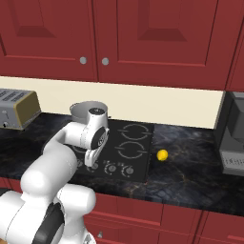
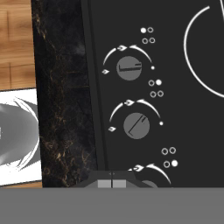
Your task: Turn on the burner for the pot on the stove. Wait thirty seconds for the pot to heat up. Then add the lemon to the pot.
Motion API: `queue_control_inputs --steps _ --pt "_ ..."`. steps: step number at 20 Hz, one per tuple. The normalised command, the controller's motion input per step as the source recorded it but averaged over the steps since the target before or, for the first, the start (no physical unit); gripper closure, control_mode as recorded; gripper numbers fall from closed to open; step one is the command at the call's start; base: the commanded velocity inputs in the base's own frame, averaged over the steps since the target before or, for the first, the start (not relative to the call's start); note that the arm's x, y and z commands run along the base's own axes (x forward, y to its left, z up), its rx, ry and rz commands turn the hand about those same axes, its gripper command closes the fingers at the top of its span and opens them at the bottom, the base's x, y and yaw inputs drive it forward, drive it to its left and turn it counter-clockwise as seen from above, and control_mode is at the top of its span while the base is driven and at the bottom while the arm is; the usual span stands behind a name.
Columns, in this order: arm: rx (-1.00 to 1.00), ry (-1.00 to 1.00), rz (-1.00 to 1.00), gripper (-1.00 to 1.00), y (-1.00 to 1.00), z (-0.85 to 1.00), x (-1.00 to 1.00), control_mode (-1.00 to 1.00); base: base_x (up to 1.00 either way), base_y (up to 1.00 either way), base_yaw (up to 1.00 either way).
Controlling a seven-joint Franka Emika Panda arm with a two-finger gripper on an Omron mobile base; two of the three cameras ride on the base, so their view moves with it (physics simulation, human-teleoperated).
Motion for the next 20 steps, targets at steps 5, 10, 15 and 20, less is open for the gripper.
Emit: queue_control_inputs --steps 5,10,15,20 --pt "0.00 0.00 0.00 1.00 0.00 0.00 0.00 -1.00 0.00 0.00 0.00" --pt "0.00 0.00 0.00 1.00 0.00 0.00 0.00 -1.00 0.00 0.00 0.00" --pt "0.00 0.00 0.00 1.00 0.00 0.00 0.00 -1.00 0.00 0.00 0.00" --pt "0.00 0.00 0.00 1.00 0.00 0.00 0.00 -1.00 0.00 0.00 0.00"
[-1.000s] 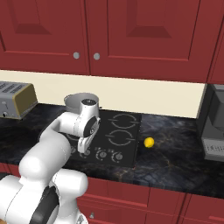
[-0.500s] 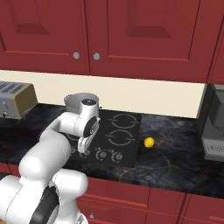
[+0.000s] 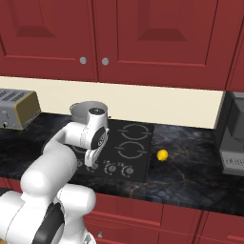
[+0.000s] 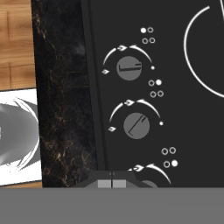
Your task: Turn on the burner for the pot on the stove. Wait thirty seconds for the pot to heat up. Then add the lemon to the pot.
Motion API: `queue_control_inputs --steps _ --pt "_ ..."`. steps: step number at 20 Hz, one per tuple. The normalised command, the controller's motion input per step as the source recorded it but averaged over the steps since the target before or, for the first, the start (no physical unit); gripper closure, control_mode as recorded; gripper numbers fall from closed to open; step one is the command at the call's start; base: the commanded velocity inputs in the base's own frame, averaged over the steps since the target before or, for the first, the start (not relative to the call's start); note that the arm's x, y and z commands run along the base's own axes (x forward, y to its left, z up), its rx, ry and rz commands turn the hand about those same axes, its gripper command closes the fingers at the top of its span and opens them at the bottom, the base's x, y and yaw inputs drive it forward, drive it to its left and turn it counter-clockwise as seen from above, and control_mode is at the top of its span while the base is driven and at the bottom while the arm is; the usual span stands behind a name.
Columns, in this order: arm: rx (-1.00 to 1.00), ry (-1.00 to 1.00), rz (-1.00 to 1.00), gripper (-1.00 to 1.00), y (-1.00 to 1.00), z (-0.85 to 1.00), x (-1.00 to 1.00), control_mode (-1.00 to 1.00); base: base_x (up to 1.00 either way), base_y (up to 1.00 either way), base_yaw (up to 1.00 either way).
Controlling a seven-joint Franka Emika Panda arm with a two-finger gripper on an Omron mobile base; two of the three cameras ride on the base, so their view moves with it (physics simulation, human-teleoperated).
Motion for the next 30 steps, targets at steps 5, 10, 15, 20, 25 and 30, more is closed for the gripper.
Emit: queue_control_inputs --steps 5,10,15,20,25,30 --pt "0.00 0.00 0.00 1.00 0.00 0.00 0.00 -1.00 0.00 0.00 0.00" --pt "0.00 0.00 0.00 1.00 0.00 0.00 0.00 -1.00 0.00 0.00 0.00" --pt "0.00 0.00 0.00 1.00 0.00 0.00 0.00 -1.00 0.00 0.00 0.00" --pt "0.00 0.00 0.00 1.00 0.00 0.00 0.00 -1.00 0.00 0.00 0.00" --pt "0.00 0.00 0.00 1.00 0.00 0.00 0.00 -1.00 0.00 0.00 0.00" --pt "0.00 0.00 0.00 1.00 0.00 0.00 0.00 -1.00 0.00 0.00 0.00"
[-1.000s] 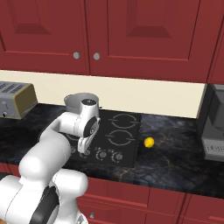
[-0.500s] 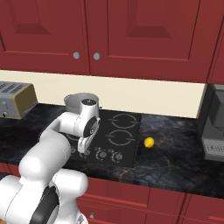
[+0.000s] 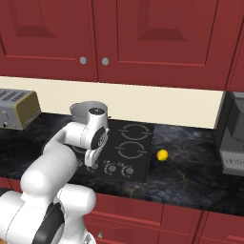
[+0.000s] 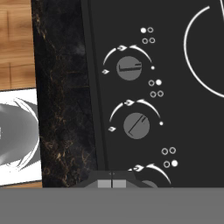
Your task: Turn on the burner for the pot on the stove. Wait thirty seconds for the pot to heat up. Then add the lemon to the pot.
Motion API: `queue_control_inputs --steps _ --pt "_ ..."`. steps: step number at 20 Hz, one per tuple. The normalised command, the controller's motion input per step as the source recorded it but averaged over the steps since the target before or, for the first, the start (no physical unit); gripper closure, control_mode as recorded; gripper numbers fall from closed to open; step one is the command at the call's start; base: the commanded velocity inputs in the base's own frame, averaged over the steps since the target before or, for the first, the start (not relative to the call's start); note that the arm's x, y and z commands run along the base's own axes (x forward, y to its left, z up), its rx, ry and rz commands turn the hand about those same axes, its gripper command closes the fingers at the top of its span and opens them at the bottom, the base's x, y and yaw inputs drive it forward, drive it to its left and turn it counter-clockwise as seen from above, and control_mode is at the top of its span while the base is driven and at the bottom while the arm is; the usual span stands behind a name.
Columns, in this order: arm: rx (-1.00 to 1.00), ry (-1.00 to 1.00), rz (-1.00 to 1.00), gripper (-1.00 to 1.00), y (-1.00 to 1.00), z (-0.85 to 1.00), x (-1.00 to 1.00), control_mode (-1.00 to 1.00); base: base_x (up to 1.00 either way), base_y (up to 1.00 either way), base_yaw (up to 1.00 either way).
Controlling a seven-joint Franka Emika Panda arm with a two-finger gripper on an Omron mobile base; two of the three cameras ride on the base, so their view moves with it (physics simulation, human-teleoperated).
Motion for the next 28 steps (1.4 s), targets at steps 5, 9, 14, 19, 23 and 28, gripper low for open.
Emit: queue_control_inputs --steps 5,9,14,19,23,28 --pt "0.00 0.00 0.00 1.00 0.00 0.00 0.00 -1.00 0.00 0.00 0.00" --pt "0.00 0.00 0.00 1.00 0.00 0.00 0.00 -1.00 0.00 0.00 0.00" --pt "0.00 0.00 0.00 1.00 0.00 0.00 0.00 -1.00 0.00 0.00 0.00" --pt "0.00 0.00 0.00 1.00 0.00 0.00 0.00 -1.00 0.00 0.00 0.00" --pt "0.00 0.00 0.00 1.00 0.00 0.00 0.00 -1.00 0.00 0.00 0.00" --pt "0.00 0.00 0.00 1.00 0.00 0.00 0.00 -1.00 0.00 0.00 0.00"
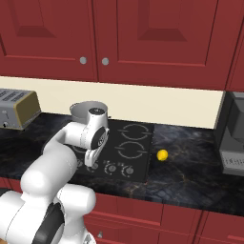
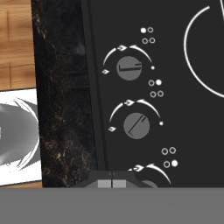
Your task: Turn on the burner for the pot on the stove. Wait thirty seconds for the pot to heat up. Then add the lemon to the pot.
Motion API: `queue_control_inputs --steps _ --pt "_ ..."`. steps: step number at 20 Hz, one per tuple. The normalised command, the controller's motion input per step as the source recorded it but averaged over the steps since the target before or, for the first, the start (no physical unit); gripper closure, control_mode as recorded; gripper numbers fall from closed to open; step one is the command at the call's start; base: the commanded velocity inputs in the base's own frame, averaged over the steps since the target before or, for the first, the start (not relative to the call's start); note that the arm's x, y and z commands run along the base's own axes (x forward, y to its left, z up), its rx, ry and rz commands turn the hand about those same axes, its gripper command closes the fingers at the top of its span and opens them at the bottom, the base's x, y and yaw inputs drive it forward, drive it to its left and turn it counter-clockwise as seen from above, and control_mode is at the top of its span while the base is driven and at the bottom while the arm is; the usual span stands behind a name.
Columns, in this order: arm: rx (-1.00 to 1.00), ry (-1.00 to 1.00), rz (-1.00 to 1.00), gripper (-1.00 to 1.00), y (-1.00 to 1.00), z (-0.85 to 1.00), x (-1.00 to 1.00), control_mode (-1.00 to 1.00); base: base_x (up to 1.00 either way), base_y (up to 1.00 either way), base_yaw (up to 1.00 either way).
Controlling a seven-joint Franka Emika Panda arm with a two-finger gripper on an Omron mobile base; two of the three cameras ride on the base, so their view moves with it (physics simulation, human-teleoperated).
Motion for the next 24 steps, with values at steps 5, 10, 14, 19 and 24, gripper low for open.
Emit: queue_control_inputs --steps 5,10,14,19,24 --pt "0.00 0.00 0.00 1.00 0.00 0.00 0.00 -1.00 0.00 0.00 0.00" --pt "0.00 0.00 0.00 1.00 0.00 0.00 0.00 -1.00 0.00 0.00 0.00" --pt "0.00 0.00 -0.01 1.00 -0.02 0.15 0.00 -1.00 0.00 0.00 0.00" --pt "0.00 0.00 -0.21 1.00 -0.03 0.52 -0.06 -1.00 0.00 0.00 0.00" --pt "0.00 0.00 -0.16 1.00 -0.03 0.40 -0.06 -1.00 0.00 0.00 0.00"
